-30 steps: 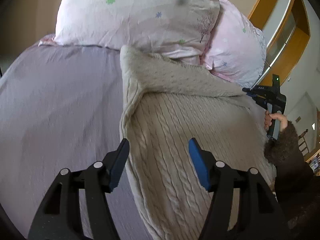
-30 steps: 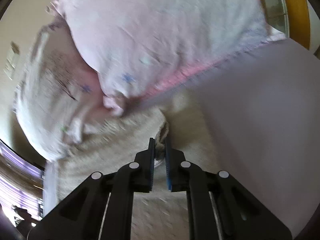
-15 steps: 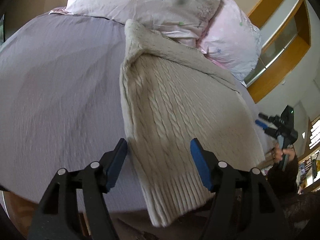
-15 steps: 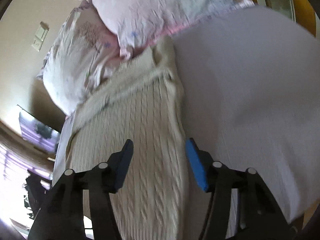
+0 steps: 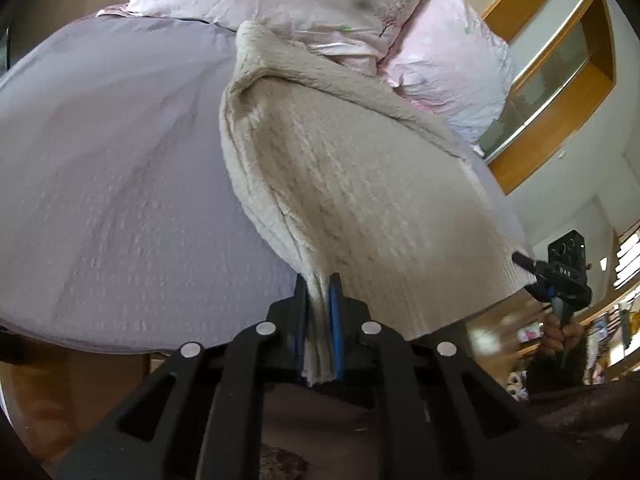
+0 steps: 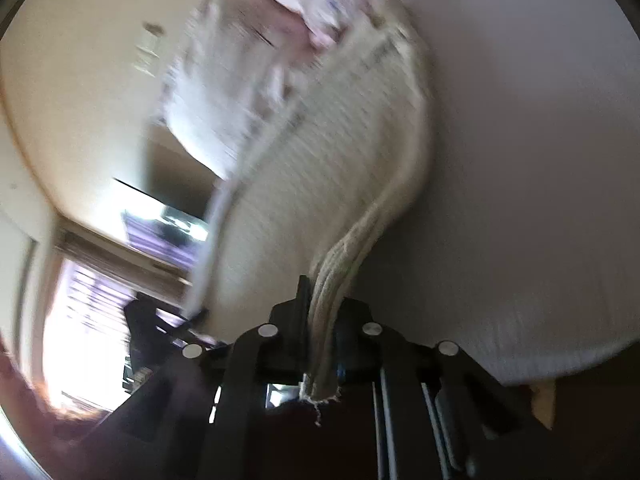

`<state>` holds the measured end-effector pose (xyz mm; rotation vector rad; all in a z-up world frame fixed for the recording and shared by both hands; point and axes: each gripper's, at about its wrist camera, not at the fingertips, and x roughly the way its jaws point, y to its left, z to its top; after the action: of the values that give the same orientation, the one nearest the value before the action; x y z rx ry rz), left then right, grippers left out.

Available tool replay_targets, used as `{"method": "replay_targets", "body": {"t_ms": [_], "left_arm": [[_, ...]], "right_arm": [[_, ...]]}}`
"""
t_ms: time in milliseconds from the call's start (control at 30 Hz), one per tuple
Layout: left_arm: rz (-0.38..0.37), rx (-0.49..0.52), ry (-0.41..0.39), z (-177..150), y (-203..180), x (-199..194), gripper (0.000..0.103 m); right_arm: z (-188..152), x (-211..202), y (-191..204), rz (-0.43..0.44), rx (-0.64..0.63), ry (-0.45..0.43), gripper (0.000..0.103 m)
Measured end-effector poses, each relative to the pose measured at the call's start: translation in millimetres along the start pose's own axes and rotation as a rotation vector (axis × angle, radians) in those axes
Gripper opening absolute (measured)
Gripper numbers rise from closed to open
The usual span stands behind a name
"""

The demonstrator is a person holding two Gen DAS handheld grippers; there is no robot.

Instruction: Fold small clothes

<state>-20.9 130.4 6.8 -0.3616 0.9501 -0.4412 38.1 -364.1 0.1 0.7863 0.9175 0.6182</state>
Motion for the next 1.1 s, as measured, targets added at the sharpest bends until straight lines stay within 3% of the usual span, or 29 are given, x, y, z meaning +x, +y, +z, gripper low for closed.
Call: {"method": "replay_targets", "body": {"t_ms": [200, 367, 433, 500, 533, 600, 633, 667, 700, 733, 767, 800, 933, 1100], "left_arm": [[-0.180, -0.020, -0.106, 41.4, 3.7, -17.5, 0.010], [-0.214, -0.099, -0.261, 148.2, 26.3, -10.1, 0.010], [-0.188, -0.143, -0.289, 194.7, 36.1, 13.7, 0.010], [-0.140, -0.184, -0.296, 230.7, 45.7, 43.8, 0.010], [-0.113, -0.205, -0.280, 250.3, 53.1, 66.9, 0.010], [-0.040, -0.258, -0.224, 272.5, 68.8, 101.4, 0.010], [-0.010, -0.300, -0.205, 277.3, 78.3, 110.9, 0.011], [-0.019, -0.340, -0.203, 278.6, 86.7, 113.0, 0.012], [-0.055, -0.376, -0.220, 275.9, 94.5, 108.5, 0.020], [-0.072, -0.383, -0.239, 272.0, 98.0, 100.7, 0.040], [-0.068, -0.375, -0.252, 268.5, 99.3, 92.5, 0.051], [-0.053, -0.356, -0.257, 262.2, 98.8, 82.0, 0.062], [-0.067, -0.291, -0.201, 240.7, 90.0, 66.6, 0.074], [-0.012, -0.211, -0.067, 227.7, 72.6, 92.3, 0.076]], "right_arm": [[59.3, -13.1, 37.1, 0.127, -0.091, -0.172, 0.009], [150.3, 5.7, 43.8, 0.164, -0.079, -0.312, 0.009], [199.9, 33.6, 29.9, 0.127, -0.024, -0.368, 0.009], [227.8, 56.7, 13.5, 0.061, 0.037, -0.391, 0.010], [246.2, 75.0, 0.6, -0.026, 0.083, -0.401, 0.010], [269.2, 103.7, -25.3, -0.182, 0.177, -0.399, 0.023], [273.0, 110.7, -36.9, -0.202, 0.223, -0.399, 0.031], [274.5, 113.9, -46.4, -0.192, 0.266, -0.401, 0.054], [272.0, 111.2, -54.8, -0.132, 0.301, -0.423, 0.078], [269.5, 106.2, -57.9, -0.088, 0.297, -0.454, 0.087], [265.8, 95.5, -57.2, -0.062, 0.267, -0.505, 0.095], [263.1, 88.0, -56.0, -0.051, 0.245, -0.528, 0.096], [257.4, 66.0, -54.0, 0.011, 0.196, -0.582, 0.097], [255.5, 66.0, -57.3, -0.003, 0.182, -0.558, 0.097]]}}
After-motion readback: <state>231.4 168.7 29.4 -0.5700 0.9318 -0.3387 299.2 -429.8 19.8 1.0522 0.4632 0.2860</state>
